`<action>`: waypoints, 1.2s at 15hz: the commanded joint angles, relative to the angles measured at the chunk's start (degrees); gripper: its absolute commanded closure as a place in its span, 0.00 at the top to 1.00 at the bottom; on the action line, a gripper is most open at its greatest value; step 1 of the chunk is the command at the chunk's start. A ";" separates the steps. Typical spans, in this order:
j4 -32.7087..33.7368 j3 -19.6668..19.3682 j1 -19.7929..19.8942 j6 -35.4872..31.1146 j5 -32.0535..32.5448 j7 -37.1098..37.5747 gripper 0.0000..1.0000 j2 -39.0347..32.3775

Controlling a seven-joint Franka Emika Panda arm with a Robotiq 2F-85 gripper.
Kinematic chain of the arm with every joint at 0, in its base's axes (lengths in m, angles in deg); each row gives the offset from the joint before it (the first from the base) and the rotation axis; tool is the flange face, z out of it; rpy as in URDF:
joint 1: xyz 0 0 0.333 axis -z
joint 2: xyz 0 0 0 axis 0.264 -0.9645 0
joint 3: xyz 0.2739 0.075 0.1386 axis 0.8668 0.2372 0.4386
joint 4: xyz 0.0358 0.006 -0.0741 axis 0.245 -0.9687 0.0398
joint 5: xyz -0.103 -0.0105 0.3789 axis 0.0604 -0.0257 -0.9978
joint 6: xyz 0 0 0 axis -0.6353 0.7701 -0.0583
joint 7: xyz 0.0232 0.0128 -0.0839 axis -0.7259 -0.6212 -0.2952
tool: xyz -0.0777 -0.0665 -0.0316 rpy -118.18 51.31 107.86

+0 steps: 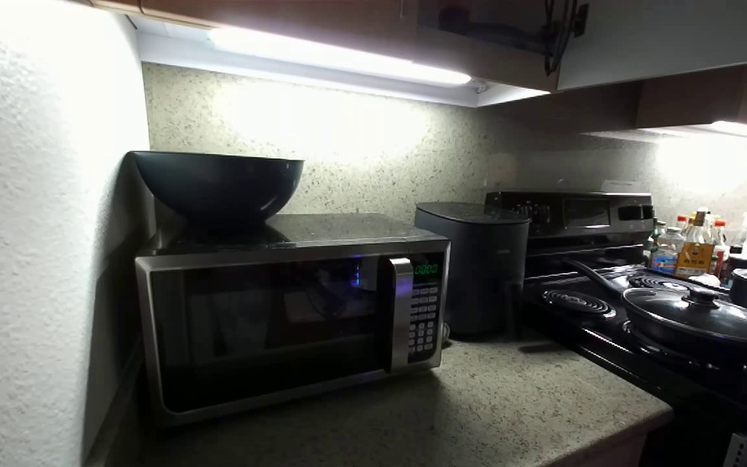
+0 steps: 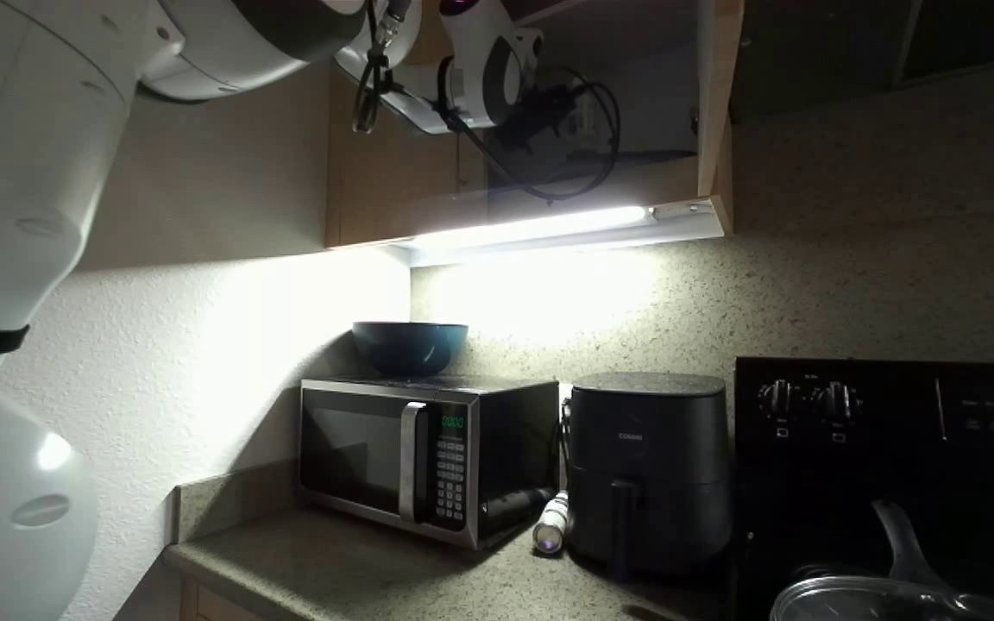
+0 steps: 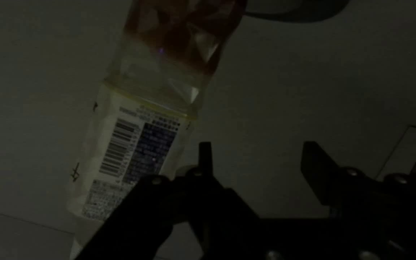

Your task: Put the bottle from the cupboard onto the microwave

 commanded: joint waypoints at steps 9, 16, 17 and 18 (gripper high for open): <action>4.06 2.44 2.32 1.60 -3.38 -5.50 0.01 -1.09; 3.16 1.18 1.56 0.96 -0.69 -1.74 0.19 -0.85; 3.16 1.18 1.56 0.99 -0.68 -1.74 0.24 -0.85; 3.16 1.18 1.56 1.02 -0.68 -1.74 0.29 -0.85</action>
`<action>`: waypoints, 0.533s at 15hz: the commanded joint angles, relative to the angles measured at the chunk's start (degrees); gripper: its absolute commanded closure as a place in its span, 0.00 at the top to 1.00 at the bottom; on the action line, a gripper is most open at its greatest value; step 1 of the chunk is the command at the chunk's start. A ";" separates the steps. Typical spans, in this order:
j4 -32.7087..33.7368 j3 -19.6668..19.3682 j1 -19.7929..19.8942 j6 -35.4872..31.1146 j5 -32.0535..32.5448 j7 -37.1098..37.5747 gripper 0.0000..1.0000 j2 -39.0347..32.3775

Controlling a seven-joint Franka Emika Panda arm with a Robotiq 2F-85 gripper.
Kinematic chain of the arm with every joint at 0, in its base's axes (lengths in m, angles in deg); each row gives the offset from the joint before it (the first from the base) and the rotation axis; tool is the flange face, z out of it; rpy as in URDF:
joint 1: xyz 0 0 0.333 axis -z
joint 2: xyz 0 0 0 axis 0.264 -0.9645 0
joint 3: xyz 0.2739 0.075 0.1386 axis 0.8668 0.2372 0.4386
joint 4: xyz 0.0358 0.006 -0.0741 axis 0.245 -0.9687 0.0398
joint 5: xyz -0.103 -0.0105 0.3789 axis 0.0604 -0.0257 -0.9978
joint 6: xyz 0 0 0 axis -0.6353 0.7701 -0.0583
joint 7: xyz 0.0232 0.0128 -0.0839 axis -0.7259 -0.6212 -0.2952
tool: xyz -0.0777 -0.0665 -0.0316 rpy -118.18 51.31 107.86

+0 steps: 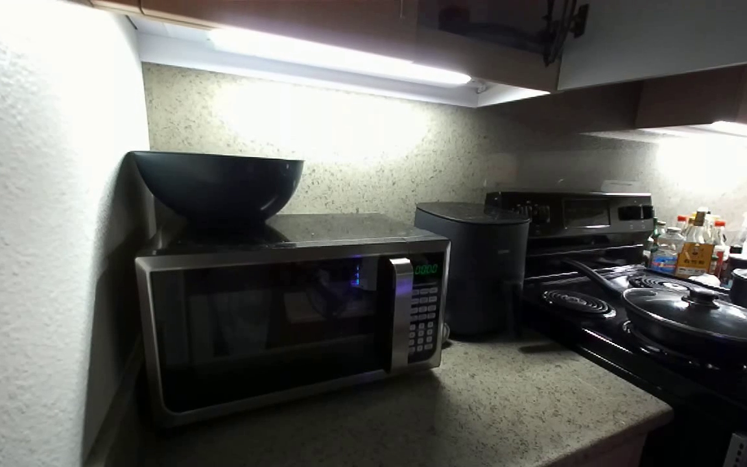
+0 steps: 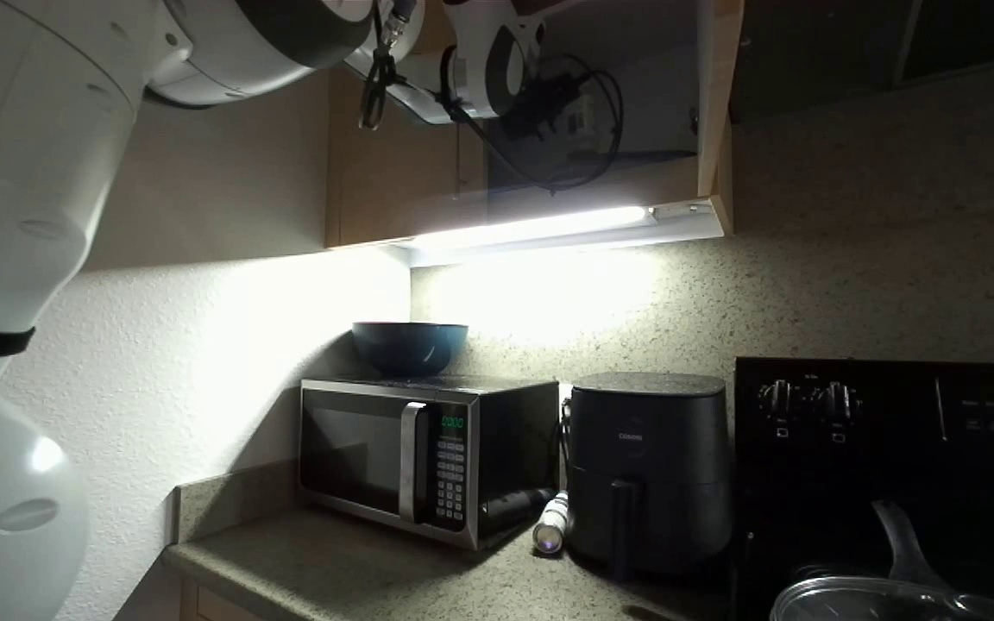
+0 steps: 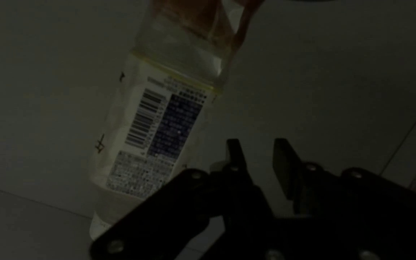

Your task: Put the bottle from the cupboard onto the microwave

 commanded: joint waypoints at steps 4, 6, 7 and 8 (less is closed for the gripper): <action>-1.87 -0.96 -0.10 1.00 0.91 1.50 0.66 1.55; -2.31 -1.97 -0.05 2.10 1.33 2.92 0.79 1.93; -2.47 -2.66 -0.10 2.57 1.76 3.69 0.86 2.02; -2.75 -3.27 -0.05 3.05 1.82 4.54 0.92 2.21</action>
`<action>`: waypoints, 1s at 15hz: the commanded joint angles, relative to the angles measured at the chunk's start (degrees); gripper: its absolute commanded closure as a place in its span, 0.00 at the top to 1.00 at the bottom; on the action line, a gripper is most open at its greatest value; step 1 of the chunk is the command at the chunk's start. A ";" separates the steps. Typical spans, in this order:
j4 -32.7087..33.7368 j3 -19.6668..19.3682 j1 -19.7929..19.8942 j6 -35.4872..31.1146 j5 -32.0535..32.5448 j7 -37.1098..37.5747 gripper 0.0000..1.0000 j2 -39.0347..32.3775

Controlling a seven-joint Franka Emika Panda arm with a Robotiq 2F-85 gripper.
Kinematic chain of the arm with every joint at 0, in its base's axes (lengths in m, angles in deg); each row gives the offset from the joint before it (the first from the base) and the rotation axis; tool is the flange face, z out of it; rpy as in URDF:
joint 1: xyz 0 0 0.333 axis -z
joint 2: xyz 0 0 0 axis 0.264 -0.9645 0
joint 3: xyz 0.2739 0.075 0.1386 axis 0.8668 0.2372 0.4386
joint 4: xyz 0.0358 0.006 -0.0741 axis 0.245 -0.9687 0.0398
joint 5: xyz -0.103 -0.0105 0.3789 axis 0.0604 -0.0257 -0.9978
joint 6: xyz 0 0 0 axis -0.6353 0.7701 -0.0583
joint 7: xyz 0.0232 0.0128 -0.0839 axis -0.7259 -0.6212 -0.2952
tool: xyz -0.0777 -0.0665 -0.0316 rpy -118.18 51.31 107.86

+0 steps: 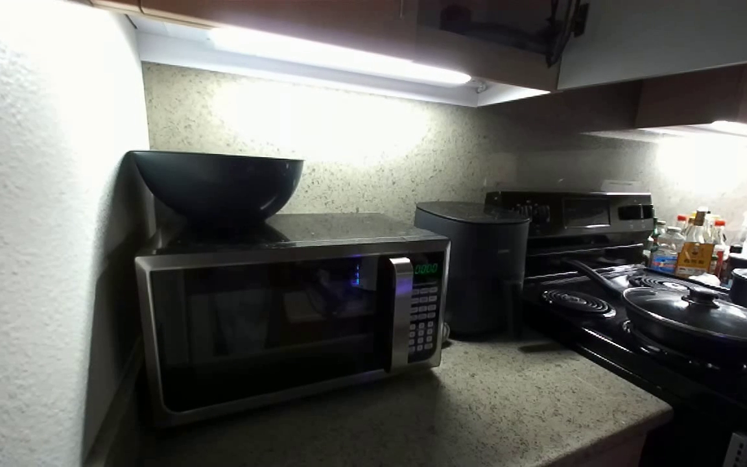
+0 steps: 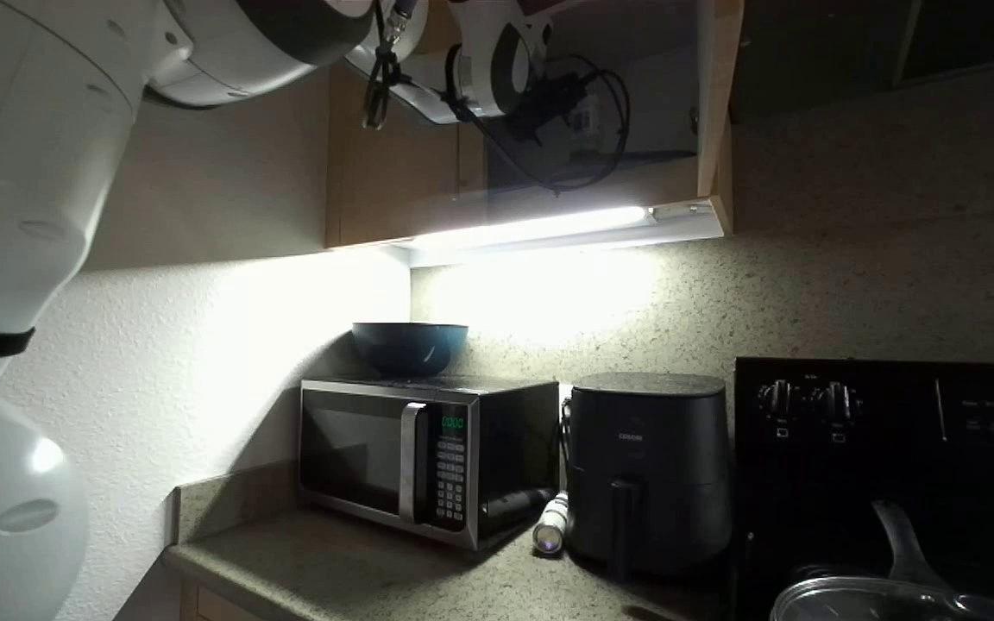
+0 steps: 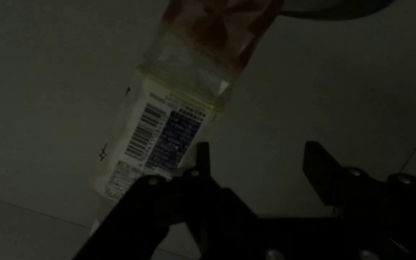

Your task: Put the bottle from the cupboard onto the microwave

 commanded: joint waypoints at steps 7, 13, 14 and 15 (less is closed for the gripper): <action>-3.07 -5.53 -0.72 2.06 2.92 7.58 1.00 2.74; -1.89 -9.04 -0.50 0.68 8.08 13.26 1.00 0.82; -1.80 -8.44 0.00 0.25 6.16 11.67 1.00 0.37; -1.55 -8.20 0.23 0.20 5.37 11.06 1.00 -0.11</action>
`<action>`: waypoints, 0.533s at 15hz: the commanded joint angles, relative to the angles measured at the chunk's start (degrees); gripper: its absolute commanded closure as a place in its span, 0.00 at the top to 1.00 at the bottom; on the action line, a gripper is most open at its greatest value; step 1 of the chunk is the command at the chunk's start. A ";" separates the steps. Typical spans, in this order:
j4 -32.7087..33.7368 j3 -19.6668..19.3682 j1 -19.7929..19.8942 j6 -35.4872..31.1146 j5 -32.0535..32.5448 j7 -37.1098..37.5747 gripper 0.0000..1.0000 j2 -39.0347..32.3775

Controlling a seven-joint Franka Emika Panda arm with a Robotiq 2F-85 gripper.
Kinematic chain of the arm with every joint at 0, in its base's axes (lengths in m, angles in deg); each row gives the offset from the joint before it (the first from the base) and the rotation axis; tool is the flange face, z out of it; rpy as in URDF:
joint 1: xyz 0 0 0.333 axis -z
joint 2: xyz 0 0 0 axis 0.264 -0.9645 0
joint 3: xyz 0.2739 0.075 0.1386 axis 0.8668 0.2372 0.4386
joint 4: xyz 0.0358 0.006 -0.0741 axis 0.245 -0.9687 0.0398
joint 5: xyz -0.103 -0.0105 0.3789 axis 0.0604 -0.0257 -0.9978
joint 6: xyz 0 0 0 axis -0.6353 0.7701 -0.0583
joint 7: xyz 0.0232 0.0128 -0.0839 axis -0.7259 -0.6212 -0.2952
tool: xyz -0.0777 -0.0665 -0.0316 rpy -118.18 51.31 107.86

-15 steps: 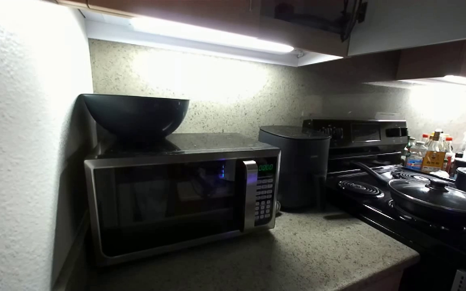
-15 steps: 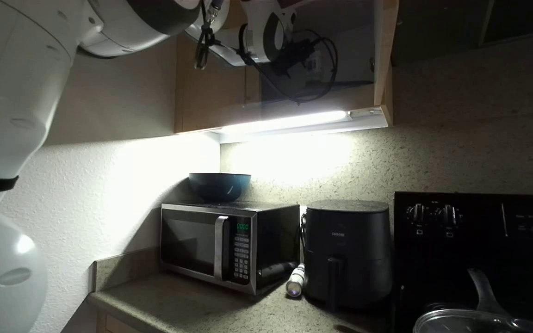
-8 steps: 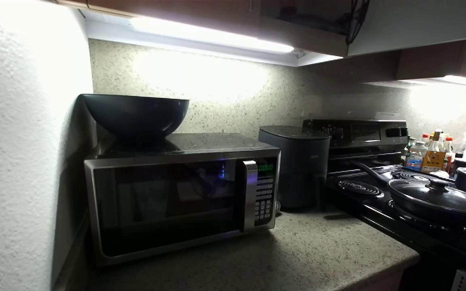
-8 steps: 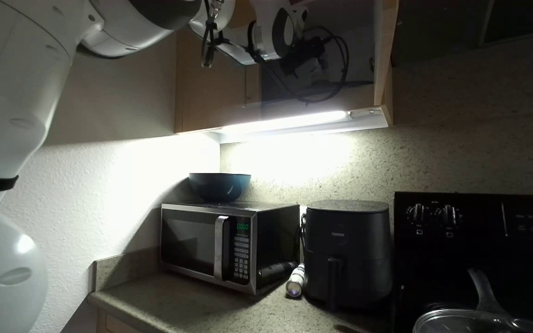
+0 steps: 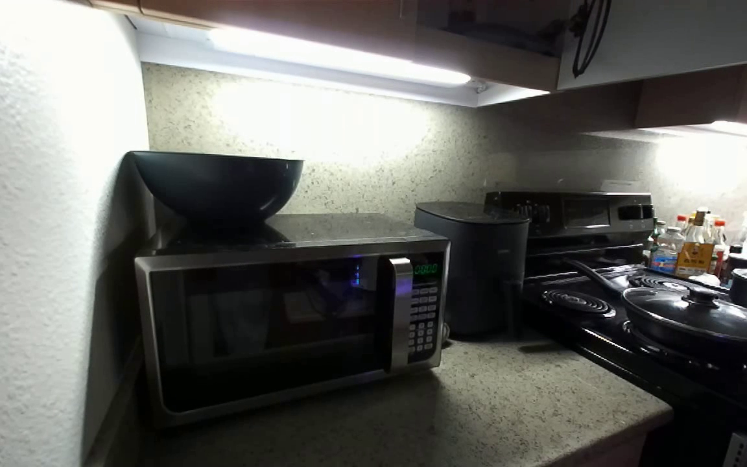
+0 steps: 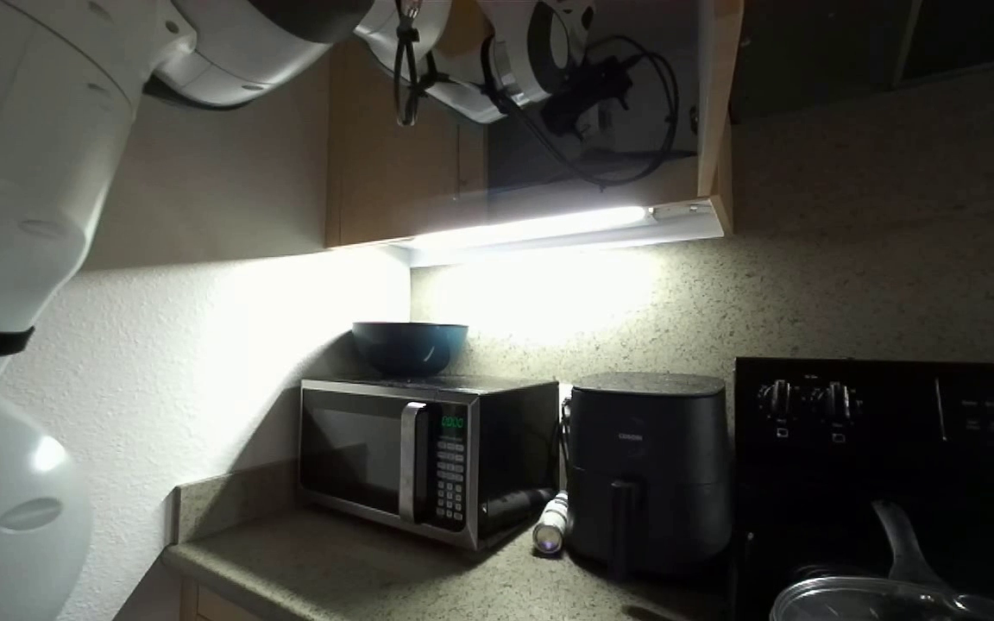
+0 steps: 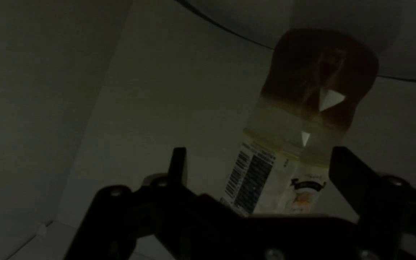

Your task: Put the bottle from the cupboard onto the microwave

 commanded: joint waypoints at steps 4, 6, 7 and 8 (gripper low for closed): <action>-0.26 4.47 2.16 -1.98 -9.72 -7.23 1.00 -1.32; 1.04 6.72 3.05 -1.60 -14.09 -11.85 1.00 -2.35; 2.02 7.82 3.43 -0.97 -16.04 -13.96 1.00 -2.91; 2.71 8.82 3.89 -0.66 -17.74 -16.11 1.00 -3.34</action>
